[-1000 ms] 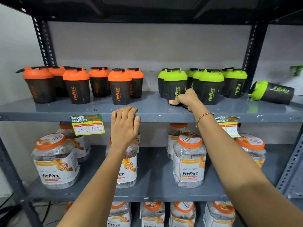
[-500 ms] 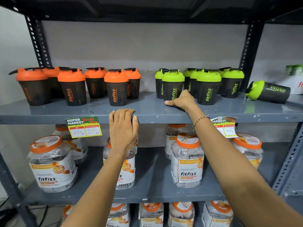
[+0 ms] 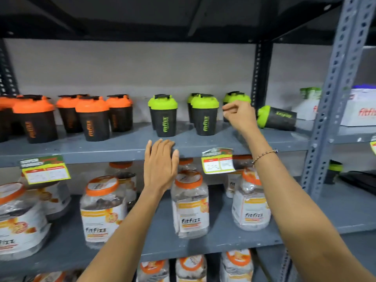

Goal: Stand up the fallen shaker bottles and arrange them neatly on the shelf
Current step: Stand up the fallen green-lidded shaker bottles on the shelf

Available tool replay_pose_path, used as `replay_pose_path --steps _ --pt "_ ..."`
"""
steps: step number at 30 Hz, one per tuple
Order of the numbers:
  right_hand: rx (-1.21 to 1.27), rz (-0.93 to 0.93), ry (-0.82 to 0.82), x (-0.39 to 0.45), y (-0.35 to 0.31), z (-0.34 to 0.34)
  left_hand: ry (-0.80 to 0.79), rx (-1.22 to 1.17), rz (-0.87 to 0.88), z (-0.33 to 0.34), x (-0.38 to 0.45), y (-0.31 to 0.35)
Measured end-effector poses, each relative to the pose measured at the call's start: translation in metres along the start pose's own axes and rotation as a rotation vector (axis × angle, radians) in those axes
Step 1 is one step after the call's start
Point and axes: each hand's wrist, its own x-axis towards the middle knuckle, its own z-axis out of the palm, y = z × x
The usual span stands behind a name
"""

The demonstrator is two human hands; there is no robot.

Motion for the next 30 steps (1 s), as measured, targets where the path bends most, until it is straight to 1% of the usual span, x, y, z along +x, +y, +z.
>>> replay_pose_path --steps 3,5,7,8,12,14,17,20,23,27,30 --pt "-0.152 0.023 0.048 0.03 0.04 -0.048 0.002 0.022 0.04 0.019 0.009 0.037" --pt "-0.363 0.056 0.061 0.047 0.066 -0.077 0.029 0.047 0.039 0.029 0.013 0.051" --pt "-0.558 0.087 0.03 0.06 0.089 -0.099 0.062 0.1 0.01 0.037 0.013 0.058" --pt "-0.609 0.112 0.004 0.065 0.098 -0.106 0.068 0.135 0.003 0.039 0.012 0.06" --pt "-0.697 0.184 -0.091 0.079 0.123 -0.119 0.101 0.196 0.003 0.042 0.011 0.062" --pt "-0.718 0.176 -0.134 0.086 0.129 -0.119 0.12 0.201 -0.01 0.044 0.011 0.065" --pt "-0.831 0.132 -0.185 0.094 0.133 -0.12 0.154 0.211 -0.013 0.047 0.011 0.068" --pt "-0.971 0.082 -0.341 0.094 0.123 -0.123 0.182 0.232 -0.012 0.047 0.011 0.063" --pt "-0.971 0.045 -0.475 0.101 0.117 -0.13 0.2 0.241 -0.015 0.05 0.012 0.064" --pt "-0.95 0.051 -0.512 0.1 0.108 -0.141 0.176 0.233 -0.024 0.048 0.012 0.067" --pt "-0.995 0.041 -0.55 0.095 0.1 -0.142 0.141 0.224 -0.029 0.045 0.01 0.068"
